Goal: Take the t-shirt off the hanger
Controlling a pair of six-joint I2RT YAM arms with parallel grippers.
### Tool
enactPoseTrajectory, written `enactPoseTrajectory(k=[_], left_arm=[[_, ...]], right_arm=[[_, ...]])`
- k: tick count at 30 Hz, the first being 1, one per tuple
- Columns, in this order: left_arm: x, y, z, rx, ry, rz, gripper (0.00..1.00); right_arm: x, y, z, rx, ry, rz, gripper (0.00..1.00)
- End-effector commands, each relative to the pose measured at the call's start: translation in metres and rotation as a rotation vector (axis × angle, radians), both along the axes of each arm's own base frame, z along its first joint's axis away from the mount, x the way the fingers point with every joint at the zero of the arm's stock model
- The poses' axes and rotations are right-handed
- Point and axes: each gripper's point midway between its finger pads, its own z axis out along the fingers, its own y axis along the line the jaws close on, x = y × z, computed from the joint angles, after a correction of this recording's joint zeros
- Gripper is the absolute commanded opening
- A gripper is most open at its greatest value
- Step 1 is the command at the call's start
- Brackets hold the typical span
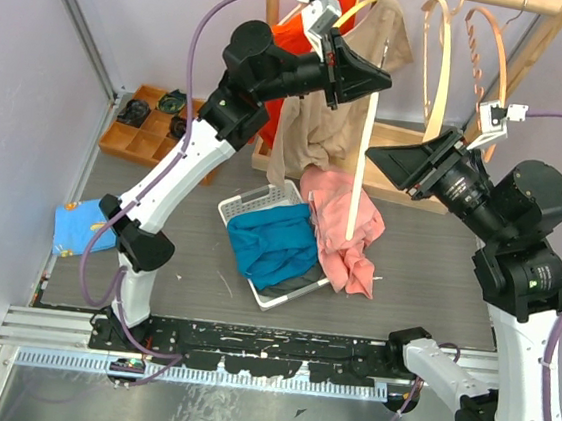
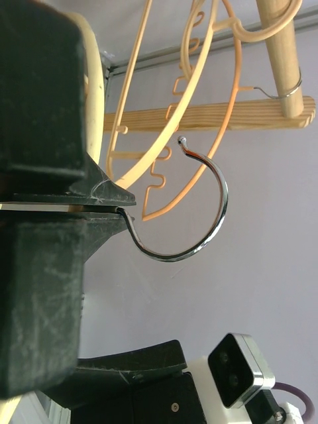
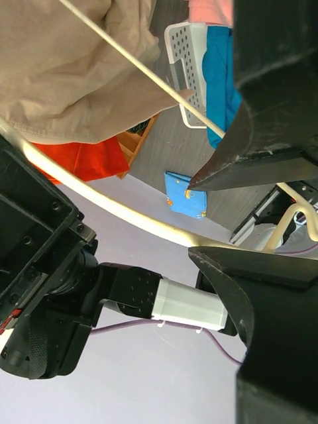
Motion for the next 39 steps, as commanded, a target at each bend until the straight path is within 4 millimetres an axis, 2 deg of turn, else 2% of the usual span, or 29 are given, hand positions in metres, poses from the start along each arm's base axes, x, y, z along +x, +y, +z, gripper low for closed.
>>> enactPoseTrajectory(k=[1,7,10,19,25,29,31,33,34,36,39], left_arm=[[-0.003,-0.005,0.009,-0.021,-0.044,0.006,0.0],[-0.001,-0.009,0.007,-0.022,-0.041,0.009,0.0],[0.0,-0.01,0.008,-0.026,-0.043,0.012,0.0],[-0.001,-0.011,0.013,-0.046,-0.051,0.02,0.0],[-0.002,-0.014,0.013,-0.048,-0.055,0.017,0.0],[-0.001,-0.015,0.012,-0.049,-0.05,0.023,0.01],[0.002,-0.014,0.011,-0.05,-0.042,0.039,0.1],[0.005,-0.013,0.01,-0.049,-0.03,0.057,0.27],[0.005,-0.013,0.009,-0.047,-0.027,0.061,0.39],[0.007,-0.012,0.007,-0.041,-0.015,0.073,0.52],[0.006,-0.009,0.003,-0.024,0.003,0.081,0.64]], right_arm=[[-0.006,0.005,0.02,0.039,-0.068,0.038,0.44],[-0.006,0.006,0.018,0.04,-0.062,0.049,0.42],[-0.005,0.008,0.013,0.044,-0.049,0.054,0.37],[-0.004,0.009,0.002,0.045,-0.028,0.061,0.36],[-0.005,0.009,0.004,0.059,-0.032,0.061,0.18],[-0.005,0.011,0.006,0.094,-0.028,0.072,0.09],[-0.005,0.011,0.005,0.109,-0.024,0.074,0.06],[-0.004,0.011,0.006,0.117,-0.024,0.07,0.04],[-0.004,0.01,0.007,0.12,-0.023,0.066,0.02],[-0.002,0.01,0.008,0.124,-0.024,0.058,0.01],[0.0,0.009,0.011,0.131,-0.033,0.049,0.01]])
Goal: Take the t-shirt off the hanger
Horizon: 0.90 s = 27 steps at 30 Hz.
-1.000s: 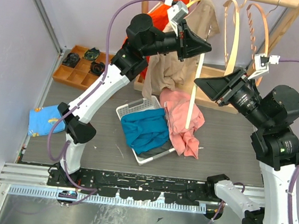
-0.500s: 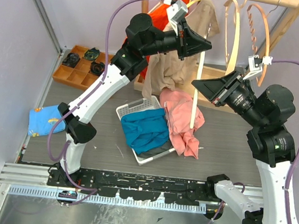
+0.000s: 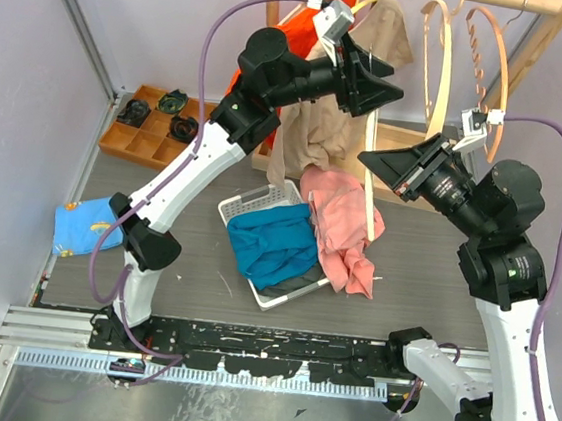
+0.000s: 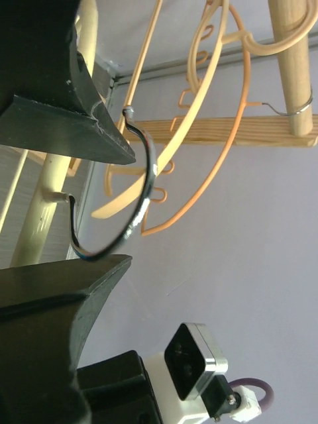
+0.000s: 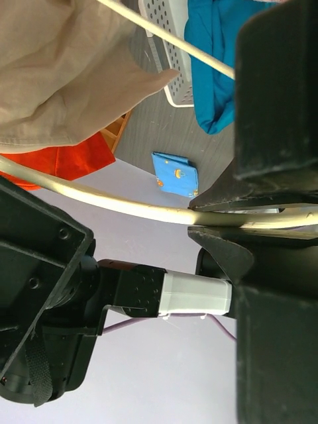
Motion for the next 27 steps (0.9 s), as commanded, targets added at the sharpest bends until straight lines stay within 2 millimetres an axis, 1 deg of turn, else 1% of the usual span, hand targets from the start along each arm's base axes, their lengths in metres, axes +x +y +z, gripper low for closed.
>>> enactPoseTrajectory(k=[1,2,3,10,14,17,21,24,25,27], left_arm=[[-0.007,0.011,0.011,-0.013,0.003,0.029,0.65],[-0.008,0.013,0.009,-0.005,0.004,0.033,0.66],[-0.012,0.019,0.013,-0.007,-0.002,0.039,0.67],[-0.029,0.048,0.015,0.034,-0.014,0.095,0.71],[-0.035,0.07,0.016,0.057,-0.024,0.169,0.73],[-0.038,0.088,0.019,0.068,-0.042,0.232,0.75],[-0.055,0.107,0.026,0.066,-0.045,0.245,0.76],[-0.056,0.12,0.029,0.031,-0.052,0.291,0.82],[-0.053,0.121,0.027,0.028,-0.049,0.306,0.83],[-0.05,0.12,0.031,0.024,-0.05,0.312,0.85]], right_arm=[[-0.006,-0.001,0.034,0.045,-0.128,-0.001,0.01],[-0.005,-0.001,0.036,0.046,-0.13,-0.004,0.01],[-0.002,-0.002,0.037,0.047,-0.13,-0.011,0.01],[0.017,-0.006,0.043,0.062,-0.139,-0.077,0.01],[0.028,-0.008,0.046,0.068,-0.154,-0.105,0.01],[0.036,-0.004,0.048,0.072,-0.169,-0.096,0.01],[0.049,-0.002,0.055,0.085,-0.192,-0.106,0.01],[0.057,0.004,0.055,0.081,-0.186,-0.082,0.01],[0.058,0.007,0.054,0.08,-0.184,-0.067,0.01],[0.059,0.01,0.052,0.077,-0.177,-0.05,0.01]])
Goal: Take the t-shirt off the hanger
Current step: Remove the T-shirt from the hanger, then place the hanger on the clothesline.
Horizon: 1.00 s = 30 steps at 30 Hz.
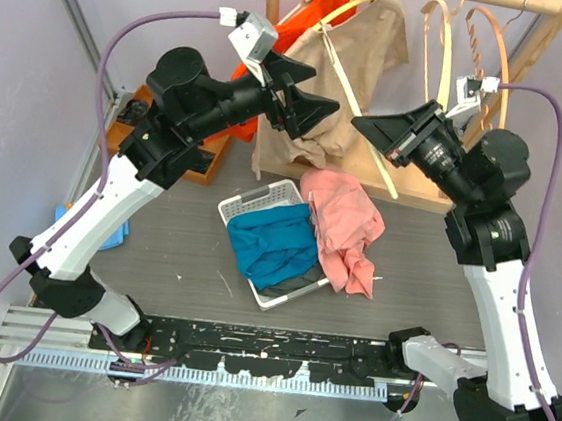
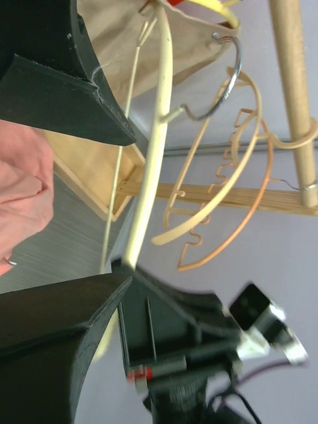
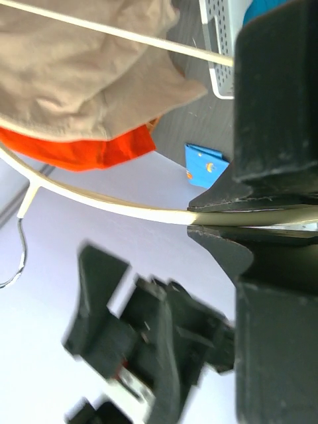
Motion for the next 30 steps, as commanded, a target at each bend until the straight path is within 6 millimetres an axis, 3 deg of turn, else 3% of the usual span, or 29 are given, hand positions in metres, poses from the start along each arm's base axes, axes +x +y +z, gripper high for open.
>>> enactPoseTrajectory(k=[1,8,14,25,30], left_arm=[[-0.011,0.008,0.029,-0.057,-0.062,0.004,0.85],[-0.006,-0.016,0.038,-0.083,-0.041,-0.077,0.85],[-0.007,-0.019,0.038,-0.114,-0.026,-0.099,0.83],[-0.017,0.005,0.036,-0.177,-0.01,-0.041,0.82],[-0.022,0.017,0.028,-0.167,0.013,-0.013,0.82]], right_arm=[[0.018,-0.006,0.026,0.035,-0.097,-0.06,0.01],[0.005,-0.019,0.03,0.017,-0.113,-0.119,0.01],[-0.01,-0.027,0.034,0.018,-0.122,-0.143,0.01],[-0.038,-0.055,0.04,0.047,-0.167,-0.265,0.01],[-0.039,-0.065,0.045,0.087,-0.196,-0.32,0.01]])
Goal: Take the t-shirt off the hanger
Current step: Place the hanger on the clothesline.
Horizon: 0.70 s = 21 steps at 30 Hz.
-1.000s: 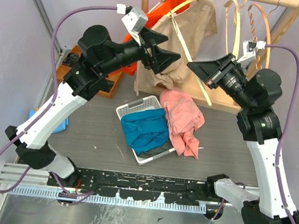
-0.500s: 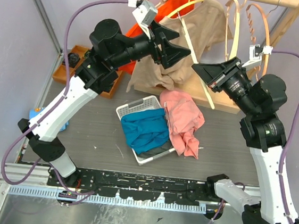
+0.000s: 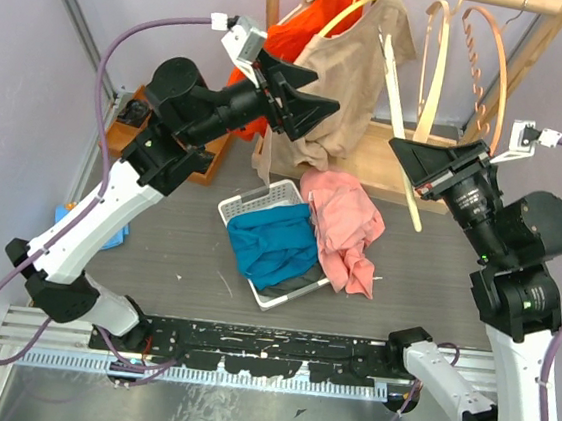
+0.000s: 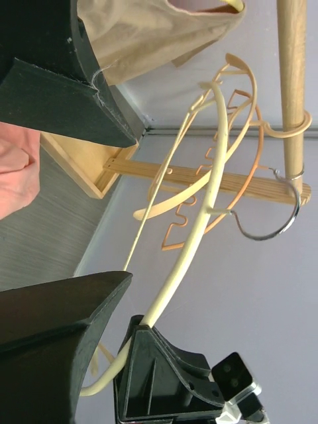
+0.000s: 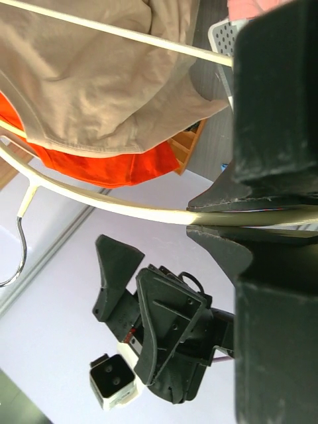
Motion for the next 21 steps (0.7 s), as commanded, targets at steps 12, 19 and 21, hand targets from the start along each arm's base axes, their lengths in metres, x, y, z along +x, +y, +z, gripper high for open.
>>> enactPoseTrajectory(k=[12,19,21], left_arm=[[-0.031,0.037,0.007,-0.076,0.046,0.025,0.81],[-0.038,0.043,-0.001,-0.068,0.083,0.02,0.8],[-0.044,0.048,0.002,-0.075,0.082,0.014,0.8]], right_arm=[[0.05,-0.018,0.035,0.118,-0.172,-0.171,0.01],[0.086,-0.016,0.044,0.154,-0.199,-0.213,0.0],[0.099,-0.017,0.045,0.162,-0.19,-0.236,0.01]])
